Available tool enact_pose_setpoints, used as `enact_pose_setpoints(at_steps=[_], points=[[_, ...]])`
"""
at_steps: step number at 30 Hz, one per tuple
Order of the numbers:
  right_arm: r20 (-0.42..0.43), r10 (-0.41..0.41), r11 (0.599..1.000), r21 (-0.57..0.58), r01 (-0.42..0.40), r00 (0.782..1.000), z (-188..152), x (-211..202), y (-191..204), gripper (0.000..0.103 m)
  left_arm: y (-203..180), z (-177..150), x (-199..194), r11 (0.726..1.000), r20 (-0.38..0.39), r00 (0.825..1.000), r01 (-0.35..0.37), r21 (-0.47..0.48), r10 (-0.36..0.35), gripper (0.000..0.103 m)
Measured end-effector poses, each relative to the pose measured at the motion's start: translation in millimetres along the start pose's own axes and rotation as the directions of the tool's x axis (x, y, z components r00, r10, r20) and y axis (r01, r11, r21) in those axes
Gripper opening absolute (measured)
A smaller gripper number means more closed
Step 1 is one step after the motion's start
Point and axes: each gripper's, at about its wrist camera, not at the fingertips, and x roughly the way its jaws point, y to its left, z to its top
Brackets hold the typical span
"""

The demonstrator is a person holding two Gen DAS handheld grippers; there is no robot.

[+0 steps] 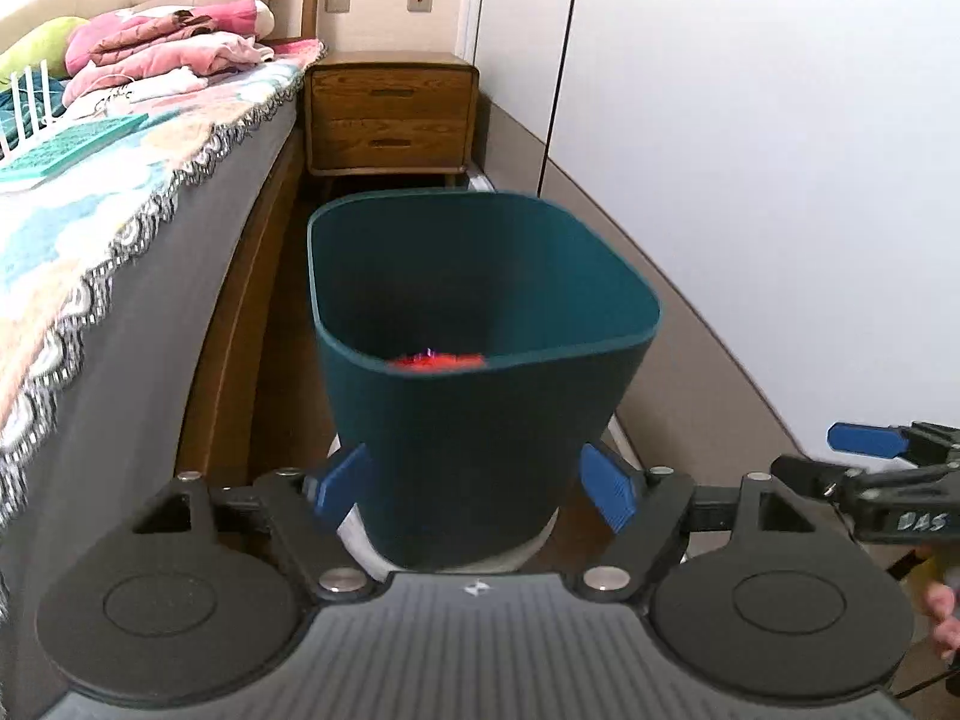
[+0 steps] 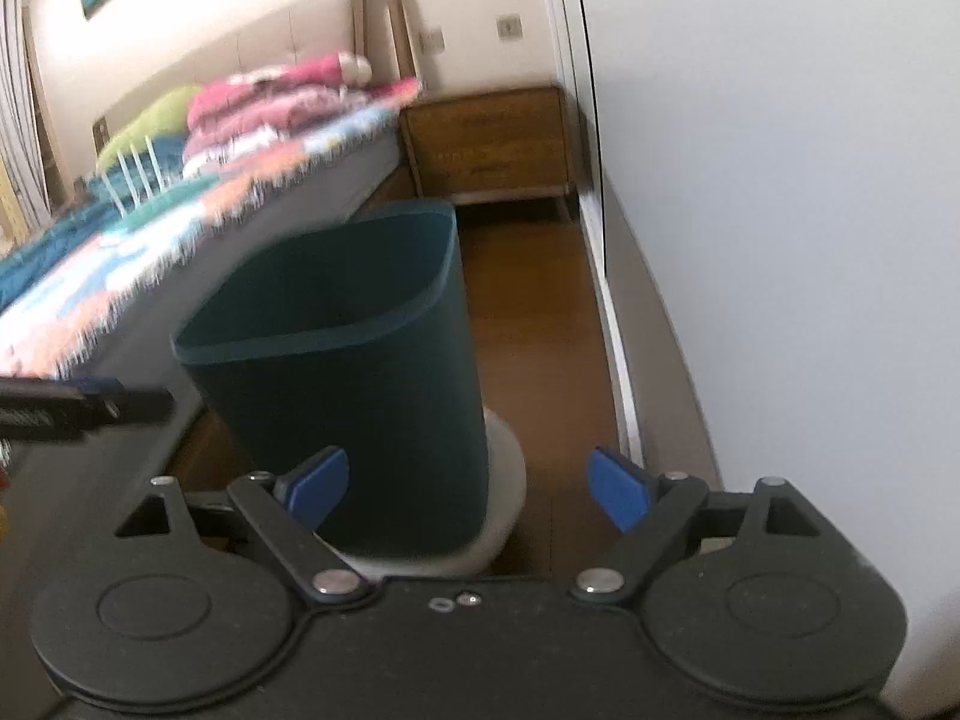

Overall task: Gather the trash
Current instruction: 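Move both open tools back down toward the purple bag and orange net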

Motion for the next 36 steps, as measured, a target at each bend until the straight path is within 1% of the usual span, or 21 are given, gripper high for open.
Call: enact_pose_setpoints(at_steps=[2,6,8,10,12,15,19,22,24,26,28,31,33,34,36], points=[[-0.039,-0.014,1.000,-0.017,0.013,0.999,-16,13,-1,0.089,-1,-12,9,1.000,-0.025,1.000,-0.009,0.015,0.009,0.079],[-0.109,-0.020,1.000,-0.016,0.019,0.994,-45,38,-6,0.092,-1,-38,32,0.999,-0.080,0.997,-0.009,0.032,0.012,0.080],[-0.147,-0.027,1.000,-0.001,0.028,0.989,-57,52,-11,0.099,0,-50,44,1.000,-0.107,0.994,-0.003,0.028,0.006,0.080],[-0.192,-0.029,1.000,0.002,0.029,0.981,-68,67,-16,0.100,0,-62,58,1.000,-0.142,0.990,0.008,0.024,-0.005,0.080],[-0.246,-0.042,0.999,-0.002,0.042,0.968,-81,84,-20,0.100,0,-73,72,0.999,-0.178,0.984,0.031,0.026,-0.026,0.080],[-0.310,-0.061,0.998,-0.020,0.057,0.949,-104,106,-26,0.100,-2,-88,91,0.997,-0.212,0.975,0.071,0.031,-0.063,0.080],[-0.376,-0.091,0.995,-0.062,0.073,0.922,-132,132,-29,0.100,-7,-112,123,0.996,-0.274,0.960,0.079,0.045,-0.064,0.080],[-0.422,-0.107,0.994,-0.080,0.081,0.900,-151,152,-32,0.100,-10,-134,145,0.994,-0.332,0.940,0.099,0.041,-0.080,0.084],[-0.447,-0.114,0.992,-0.094,0.080,0.887,-162,164,-33,0.100,-14,-146,161,0.992,-0.370,0.926,0.107,0.062,-0.077,0.084],[-0.465,-0.130,0.989,-0.123,0.081,0.876,-174,174,-33,0.100,-16,-161,180,0.991,-0.426,0.902,0.109,0.079,-0.065,0.084],[-0.478,-0.155,0.981,-0.178,0.077,0.864,-185,185,-32,0.100,-19,-177,198,0.990,-0.477,0.877,0.116,0.078,-0.065,0.084],[-0.497,-0.201,0.966,-0.246,0.085,0.844,-203,202,-33,0.100,-23,-200,221,0.990,-0.522,0.851,0.115,0.078,-0.058,0.084],[-0.504,-0.229,0.954,-0.285,0.091,0.833,-215,212,-36,0.100,-28,-216,237,0.987,-0.545,0.836,0.130,0.091,-0.059,0.084],[-0.507,-0.244,0.949,-0.301,0.096,0.826,-220,216,-36,0.100,-30,-224,244,0.985,-0.551,0.832,0.136,0.104,-0.057,0.084],[-0.518,-0.254,0.942,-0.323,0.088,0.817,-229,223,-37,0.099,-35,-237,254,0.982,-0.555,0.831,0.135,0.135,-0.037,0.084]])
